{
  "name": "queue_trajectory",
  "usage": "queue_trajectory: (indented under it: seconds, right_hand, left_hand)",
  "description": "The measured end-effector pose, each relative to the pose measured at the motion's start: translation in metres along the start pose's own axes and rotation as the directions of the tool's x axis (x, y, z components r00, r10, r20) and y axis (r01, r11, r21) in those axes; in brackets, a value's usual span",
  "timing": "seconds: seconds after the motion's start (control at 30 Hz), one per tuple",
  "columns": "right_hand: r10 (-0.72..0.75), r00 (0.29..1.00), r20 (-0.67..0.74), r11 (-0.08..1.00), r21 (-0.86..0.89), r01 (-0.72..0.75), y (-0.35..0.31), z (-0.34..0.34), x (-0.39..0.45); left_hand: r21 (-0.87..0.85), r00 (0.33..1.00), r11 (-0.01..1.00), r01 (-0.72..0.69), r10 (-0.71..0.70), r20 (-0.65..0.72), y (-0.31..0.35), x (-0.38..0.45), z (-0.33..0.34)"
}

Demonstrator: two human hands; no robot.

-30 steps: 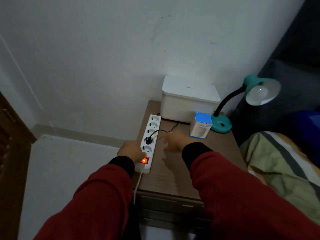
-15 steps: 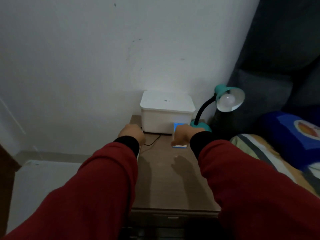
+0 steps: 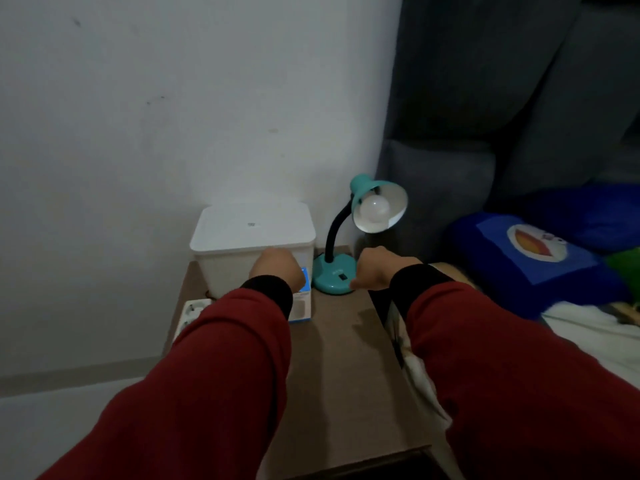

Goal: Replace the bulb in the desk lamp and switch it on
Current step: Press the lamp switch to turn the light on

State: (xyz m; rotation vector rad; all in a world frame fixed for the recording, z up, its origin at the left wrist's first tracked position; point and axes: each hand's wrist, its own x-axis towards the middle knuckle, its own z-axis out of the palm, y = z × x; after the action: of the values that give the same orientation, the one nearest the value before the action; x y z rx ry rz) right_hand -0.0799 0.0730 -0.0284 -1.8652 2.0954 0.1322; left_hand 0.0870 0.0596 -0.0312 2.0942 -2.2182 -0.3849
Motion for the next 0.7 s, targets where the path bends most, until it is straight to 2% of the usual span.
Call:
queue_trajectory:
  seconds: [0.27,0.43,0.57,0.7]
  right_hand:
    - [0.058,0.998,0.036,0.99,0.123,-0.062,0.048,0.032,0.051]
    - [0.038,0.999,0.014,0.976,0.214,-0.04,0.061,0.057,0.077]
    - [0.005,0.999,-0.052,0.962,0.272,0.009,0.067,0.087,0.093]
    - [-0.024,0.987,-0.157,0.951,0.301,0.071,0.07,0.12,0.109]
  left_hand:
    - [-0.053,0.998,0.998,-0.046,0.049,0.049,0.054,0.047,0.058]
    - [-0.126,0.996,0.99,-0.065,0.073,0.056,0.067,0.065,0.101]
    - [-0.156,0.993,0.983,-0.098,0.107,0.05,0.064,0.074,0.138]
    - [-0.182,0.984,0.967,-0.176,0.174,-0.028,0.052,0.077,0.168]
